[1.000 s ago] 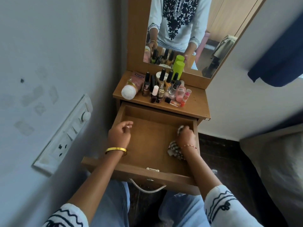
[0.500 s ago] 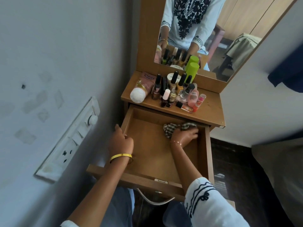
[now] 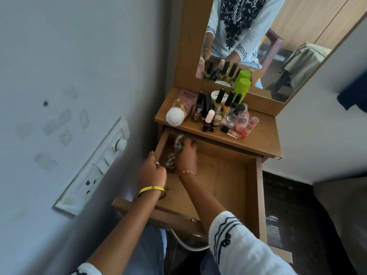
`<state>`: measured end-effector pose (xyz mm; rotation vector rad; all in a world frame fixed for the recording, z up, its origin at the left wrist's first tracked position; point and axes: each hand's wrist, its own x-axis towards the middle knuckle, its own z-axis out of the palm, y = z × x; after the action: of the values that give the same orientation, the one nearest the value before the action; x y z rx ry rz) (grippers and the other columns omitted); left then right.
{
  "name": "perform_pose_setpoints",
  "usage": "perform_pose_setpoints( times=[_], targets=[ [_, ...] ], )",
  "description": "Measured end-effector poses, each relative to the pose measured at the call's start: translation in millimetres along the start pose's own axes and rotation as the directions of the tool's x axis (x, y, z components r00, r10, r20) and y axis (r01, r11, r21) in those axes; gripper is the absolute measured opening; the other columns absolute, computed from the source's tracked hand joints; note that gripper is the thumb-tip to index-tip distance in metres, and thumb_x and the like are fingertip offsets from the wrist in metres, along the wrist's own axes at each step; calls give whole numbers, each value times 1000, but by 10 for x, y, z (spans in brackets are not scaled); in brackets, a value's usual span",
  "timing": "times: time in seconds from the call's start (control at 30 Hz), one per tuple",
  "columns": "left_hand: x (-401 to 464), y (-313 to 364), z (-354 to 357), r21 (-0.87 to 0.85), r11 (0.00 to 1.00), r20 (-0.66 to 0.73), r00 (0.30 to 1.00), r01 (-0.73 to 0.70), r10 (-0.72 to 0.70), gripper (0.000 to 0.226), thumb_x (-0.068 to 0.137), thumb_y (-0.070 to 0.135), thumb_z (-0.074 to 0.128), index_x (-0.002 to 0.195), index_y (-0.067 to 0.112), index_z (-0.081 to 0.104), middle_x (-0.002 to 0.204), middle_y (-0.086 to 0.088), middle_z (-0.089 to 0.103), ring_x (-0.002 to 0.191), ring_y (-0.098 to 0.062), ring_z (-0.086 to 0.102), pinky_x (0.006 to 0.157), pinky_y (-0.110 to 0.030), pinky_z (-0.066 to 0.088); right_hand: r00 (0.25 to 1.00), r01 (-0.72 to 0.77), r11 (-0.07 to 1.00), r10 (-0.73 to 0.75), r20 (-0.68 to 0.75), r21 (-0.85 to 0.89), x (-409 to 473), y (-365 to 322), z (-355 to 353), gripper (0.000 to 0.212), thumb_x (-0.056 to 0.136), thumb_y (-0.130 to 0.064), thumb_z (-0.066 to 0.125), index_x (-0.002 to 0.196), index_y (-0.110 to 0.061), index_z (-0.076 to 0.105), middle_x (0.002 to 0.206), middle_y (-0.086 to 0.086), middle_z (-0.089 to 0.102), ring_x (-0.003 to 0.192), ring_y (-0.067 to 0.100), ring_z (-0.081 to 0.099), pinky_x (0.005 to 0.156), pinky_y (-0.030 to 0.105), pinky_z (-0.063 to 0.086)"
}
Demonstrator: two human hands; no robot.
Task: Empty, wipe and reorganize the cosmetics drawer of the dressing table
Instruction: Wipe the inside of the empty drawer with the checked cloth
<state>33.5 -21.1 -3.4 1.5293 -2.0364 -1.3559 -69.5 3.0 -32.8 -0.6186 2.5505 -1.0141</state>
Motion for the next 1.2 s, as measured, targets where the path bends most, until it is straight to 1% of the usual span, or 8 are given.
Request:
perform_pose_setpoints(
  times=[0.1,0.2,0.37,0.5,0.63,0.87,1.03,1.2],
  targets=[
    [-8,4,-8,-4,1000,6,1000,6,-5,54,93,6,35,145,18,26,145,-10,41,126,-33,45,100,-41,39,933,-226,937,287,-216,266,-5,199,-197,56,84,2,58,134,-9,35,141,16,34,125,34,46,105,43,41],
    [-8,-10,-1,-13,1000,12,1000,4,-3,55,92,5,36,145,19,26,144,-10,42,122,-34,49,98,-42,42,760,-322,753,567,-318,574,-8,342,-458,70,81,6,60,141,-8,26,143,17,33,127,33,42,106,41,38],
    [3,-33,12,-22,1000,5,1000,-3,3,56,92,5,36,145,21,26,140,-11,47,110,-35,56,90,-45,50,634,-325,663,681,-365,674,4,549,-747,77,84,3,58,147,-10,16,146,16,27,128,31,41,106,41,38],
    [36,-29,27,-30,999,-1,1000,15,-15,58,90,5,36,144,22,27,135,-12,51,107,-36,58,88,-48,50,806,-358,874,467,-363,328,-24,365,-466,65,86,-1,57,142,-10,26,149,17,22,129,33,41,106,39,38],
    [28,-22,13,-28,999,7,1000,16,-16,56,91,5,36,144,20,27,141,-11,46,118,-34,52,95,-44,46,992,-58,998,62,-111,38,-29,-40,-39,46,92,-4,47,135,-14,36,143,18,31,121,36,49,100,44,44],
    [23,9,-24,-30,999,22,1000,12,-11,55,92,5,35,145,20,27,146,-8,39,126,-31,45,98,-41,41,994,108,989,-107,15,-100,17,-167,93,46,90,-2,46,134,-14,35,140,17,33,119,39,49,99,45,45],
    [-12,6,-45,-72,997,22,1000,13,-11,54,93,6,35,144,20,28,144,-10,42,110,-31,56,80,-34,45,956,-176,950,227,-183,258,7,47,-111,44,85,2,55,126,-8,42,134,17,43,122,32,47,102,41,42],
    [-44,30,-78,-65,998,22,1000,16,-15,53,94,6,35,144,19,28,145,-9,41,117,-31,53,85,-36,45,677,-342,699,646,-351,628,-3,316,-586,61,83,5,58,138,-7,33,140,16,38,125,32,45,102,39,41]
  ],
)
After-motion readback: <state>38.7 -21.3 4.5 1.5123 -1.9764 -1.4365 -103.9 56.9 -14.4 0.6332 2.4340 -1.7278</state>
